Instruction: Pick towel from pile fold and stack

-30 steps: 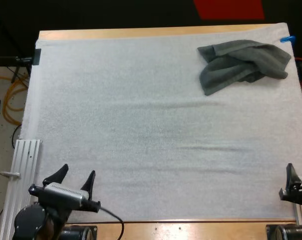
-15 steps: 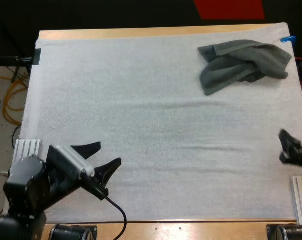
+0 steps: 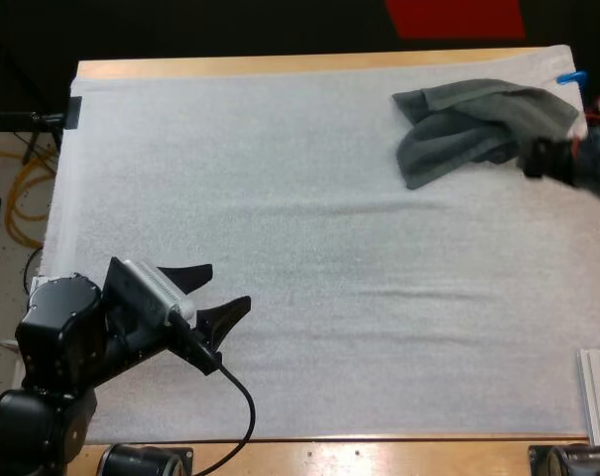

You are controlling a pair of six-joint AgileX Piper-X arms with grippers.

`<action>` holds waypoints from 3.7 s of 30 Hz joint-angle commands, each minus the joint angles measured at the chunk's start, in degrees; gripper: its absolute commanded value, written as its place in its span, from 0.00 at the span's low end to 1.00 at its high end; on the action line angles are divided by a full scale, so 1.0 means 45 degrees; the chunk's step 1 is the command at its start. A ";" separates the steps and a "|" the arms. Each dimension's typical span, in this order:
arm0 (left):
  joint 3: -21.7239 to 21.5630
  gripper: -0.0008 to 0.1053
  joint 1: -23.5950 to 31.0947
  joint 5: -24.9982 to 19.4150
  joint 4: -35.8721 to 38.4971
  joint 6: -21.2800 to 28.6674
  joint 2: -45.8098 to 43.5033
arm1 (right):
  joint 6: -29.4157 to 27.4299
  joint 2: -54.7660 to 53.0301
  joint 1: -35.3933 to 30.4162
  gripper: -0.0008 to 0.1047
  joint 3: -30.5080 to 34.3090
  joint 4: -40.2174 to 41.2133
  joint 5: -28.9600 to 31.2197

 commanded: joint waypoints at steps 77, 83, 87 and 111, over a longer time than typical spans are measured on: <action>-0.0965 0.61 -0.0054 -0.1502 0.0745 -0.0450 -0.2024 | -0.0674 0.0733 0.5682 0.01 -0.5687 0.7325 0.0247; -0.0965 0.61 -0.0054 -0.2800 0.0764 -0.0375 -0.2064 | -0.0717 0.0882 0.7686 0.01 -0.4560 0.7477 0.0994; -0.0965 0.59 -0.0054 -0.2786 0.0764 -0.0435 -0.2064 | -0.0714 0.1136 0.8393 0.01 -0.3826 0.6580 0.1025; -0.0965 0.59 -0.0054 -0.1825 0.3019 -0.0469 -0.2064 | -0.0581 0.1125 0.8911 0.68 -0.3574 0.7564 0.1736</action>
